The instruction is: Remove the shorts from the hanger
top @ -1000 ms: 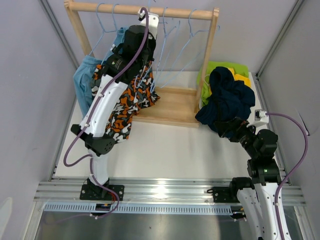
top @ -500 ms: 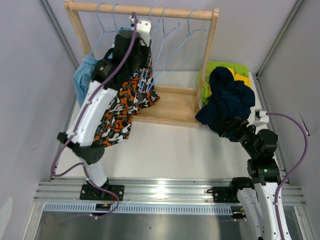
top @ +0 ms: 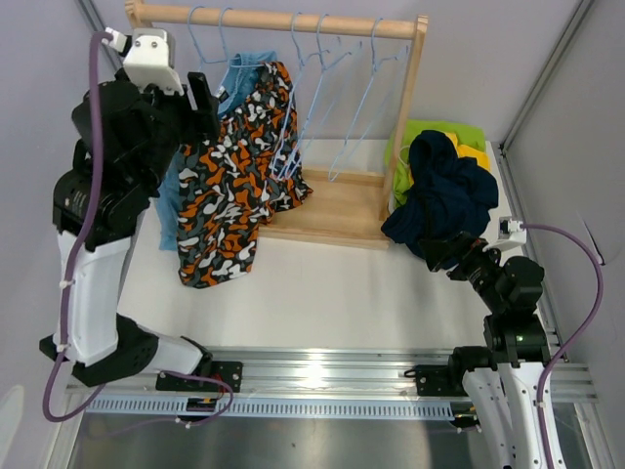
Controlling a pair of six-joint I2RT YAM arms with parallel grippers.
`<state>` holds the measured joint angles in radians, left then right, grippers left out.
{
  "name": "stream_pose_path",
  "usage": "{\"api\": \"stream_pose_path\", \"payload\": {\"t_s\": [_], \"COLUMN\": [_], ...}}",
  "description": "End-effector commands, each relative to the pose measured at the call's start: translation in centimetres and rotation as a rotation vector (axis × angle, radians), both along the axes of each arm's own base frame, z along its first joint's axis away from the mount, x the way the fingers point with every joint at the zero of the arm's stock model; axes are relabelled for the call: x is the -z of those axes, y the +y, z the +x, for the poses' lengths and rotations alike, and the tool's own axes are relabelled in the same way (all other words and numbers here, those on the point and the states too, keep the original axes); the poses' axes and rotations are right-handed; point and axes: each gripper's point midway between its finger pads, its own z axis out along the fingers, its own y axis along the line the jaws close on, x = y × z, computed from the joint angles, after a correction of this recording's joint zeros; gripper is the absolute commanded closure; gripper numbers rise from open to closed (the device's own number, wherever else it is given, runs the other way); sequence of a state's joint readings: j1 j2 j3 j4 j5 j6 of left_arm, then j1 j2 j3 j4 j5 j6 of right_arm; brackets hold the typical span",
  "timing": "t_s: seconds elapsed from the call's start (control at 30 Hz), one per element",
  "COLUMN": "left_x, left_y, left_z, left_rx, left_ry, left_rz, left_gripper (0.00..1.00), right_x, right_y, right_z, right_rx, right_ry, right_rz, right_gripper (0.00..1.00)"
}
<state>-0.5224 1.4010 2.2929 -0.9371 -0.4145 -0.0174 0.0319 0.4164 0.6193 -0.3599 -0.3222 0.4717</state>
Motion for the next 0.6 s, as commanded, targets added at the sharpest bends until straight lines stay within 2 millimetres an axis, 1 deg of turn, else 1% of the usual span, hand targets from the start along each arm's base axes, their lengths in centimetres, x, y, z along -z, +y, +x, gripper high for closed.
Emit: {"api": "stream_pose_path", "payload": {"t_s": [0.0, 0.03, 0.07, 0.1, 0.13, 0.17, 0.2, 0.23, 0.27, 0.3, 0.37, 0.4, 0.47, 0.5, 0.53, 0.57], "left_x": [3.8, 4.0, 4.2, 4.5, 4.5, 5.1, 5.2, 4.8, 5.6, 5.7, 5.4, 5.8, 6.1, 6.7, 6.8, 7.1], "left_y": [0.0, 0.7, 0.5, 0.7, 1.6, 1.2, 1.4, 2.1, 1.9, 1.9, 2.4, 2.0, 2.3, 2.3, 2.4, 2.2], "left_z": [3.2, 3.7, 4.1, 4.6, 5.1, 5.8, 6.2, 6.5, 7.4, 7.8, 8.5, 9.2, 9.8, 10.4, 10.6, 10.8], "left_rx": [-0.031, -0.049, -0.036, -0.039, -0.06, -0.042, -0.044, -0.055, -0.055, -0.049, -0.061, -0.039, -0.038, -0.038, -0.039, -0.033], "left_ry": [0.11, 0.117, 0.117, 0.123, 0.124, 0.141, 0.147, 0.137, 0.161, 0.165, 0.16, 0.172, 0.182, 0.199, 0.202, 0.21], "left_rz": [0.073, 0.073, 0.069, 0.07, 0.066, 0.068, 0.063, 0.05, 0.049, 0.044, 0.032, 0.023, 0.009, 0.011, 0.009, 0.008], "left_gripper": [0.25, 0.23, 0.19, 0.18, 0.17, 0.16, 0.16, 0.16, 0.16, 0.16, 0.16, 0.16, 0.16, 0.16, 0.17, 0.2], "right_x": [-1.8, -1.8, -1.9, -1.8, -1.9, -1.9, -1.8, -1.7, -1.8, -1.7, -1.6, -1.5, -1.4, -1.4, -1.3, -1.3], "right_y": [0.1, 0.1, 0.1, 0.0, 0.1, 0.0, 0.0, 0.0, -0.1, -0.1, -0.1, -0.1, -0.2, -0.2, -0.2, -0.2], "right_z": [-0.6, -0.6, -0.7, -0.7, -0.7, -0.7, -0.6, -0.6, -0.6, -0.5, -0.5, -0.4, -0.4, -0.3, -0.3, -0.3], "right_rx": [-0.001, -0.002, -0.003, 0.0, -0.001, 0.0, 0.003, 0.003, 0.006, 0.006, 0.008, 0.009, 0.012, 0.014, 0.014, 0.012], "right_ry": [-0.034, -0.034, -0.035, -0.032, -0.034, -0.035, -0.03, -0.028, -0.029, -0.029, -0.025, -0.021, -0.019, -0.019, -0.018, -0.019], "right_rz": [0.009, 0.009, 0.007, 0.006, 0.004, 0.003, 0.002, 0.003, 0.005, 0.005, 0.004, 0.002, 0.002, 0.002, 0.002, 0.002], "right_gripper": [0.01, 0.01, 0.01, 0.0, 0.01, 0.0, 0.0, 0.01, 0.01, 0.01, 0.0, 0.01, 0.01, 0.01, 0.01, 0.01]}}
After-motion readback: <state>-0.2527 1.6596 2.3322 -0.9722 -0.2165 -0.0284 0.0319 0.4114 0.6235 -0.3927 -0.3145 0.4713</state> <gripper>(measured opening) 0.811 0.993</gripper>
